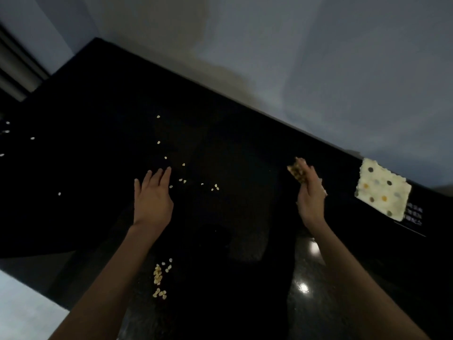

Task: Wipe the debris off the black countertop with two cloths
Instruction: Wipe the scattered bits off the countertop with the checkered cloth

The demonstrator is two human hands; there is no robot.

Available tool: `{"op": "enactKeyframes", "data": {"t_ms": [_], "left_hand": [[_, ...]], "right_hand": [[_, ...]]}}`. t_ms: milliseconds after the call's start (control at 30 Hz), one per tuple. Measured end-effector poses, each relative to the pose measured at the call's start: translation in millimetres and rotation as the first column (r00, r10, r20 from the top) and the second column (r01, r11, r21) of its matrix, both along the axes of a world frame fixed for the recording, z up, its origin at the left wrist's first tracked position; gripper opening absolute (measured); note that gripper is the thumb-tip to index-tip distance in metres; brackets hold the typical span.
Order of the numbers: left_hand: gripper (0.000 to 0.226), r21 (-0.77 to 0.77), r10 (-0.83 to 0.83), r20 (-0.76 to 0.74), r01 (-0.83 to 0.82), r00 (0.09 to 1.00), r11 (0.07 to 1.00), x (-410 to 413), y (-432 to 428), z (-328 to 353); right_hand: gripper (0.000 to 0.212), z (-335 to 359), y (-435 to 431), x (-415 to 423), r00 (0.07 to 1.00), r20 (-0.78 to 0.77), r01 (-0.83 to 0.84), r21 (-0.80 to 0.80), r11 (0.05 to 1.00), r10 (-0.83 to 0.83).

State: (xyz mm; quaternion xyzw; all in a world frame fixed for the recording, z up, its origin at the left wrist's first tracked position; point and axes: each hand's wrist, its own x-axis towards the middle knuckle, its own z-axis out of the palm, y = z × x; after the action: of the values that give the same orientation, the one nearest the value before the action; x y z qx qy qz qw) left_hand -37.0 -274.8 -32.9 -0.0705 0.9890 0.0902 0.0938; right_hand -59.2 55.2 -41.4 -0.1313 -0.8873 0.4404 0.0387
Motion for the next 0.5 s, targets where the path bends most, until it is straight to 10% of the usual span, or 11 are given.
{"op": "enactKeyframes", "data": {"t_ms": [100,300,500], "left_hand": [[0.069,-0.003,-0.011,-0.028,0.011,1.0,1.0,1.7,-1.3,-4.0],[0.066,0.019,-0.007,-0.122,0.01,0.992,1.0,-1.2,-11.4,-11.6],[0.068,0.013,-0.027,-0.117,0.028,0.993,1.0,-1.2,-17.0,-11.6]], "right_hand": [[0.069,-24.1,-0.1,-6.3,0.996,0.084,-0.04,0.257,0.966,0.019],[0.072,-24.7,-90.0,-42.4,0.978,0.054,-0.21,0.217,0.953,0.203],[0.062,-3.6,-174.2,-43.1,0.9,0.104,-0.353,-0.394,0.849,0.423]]}}
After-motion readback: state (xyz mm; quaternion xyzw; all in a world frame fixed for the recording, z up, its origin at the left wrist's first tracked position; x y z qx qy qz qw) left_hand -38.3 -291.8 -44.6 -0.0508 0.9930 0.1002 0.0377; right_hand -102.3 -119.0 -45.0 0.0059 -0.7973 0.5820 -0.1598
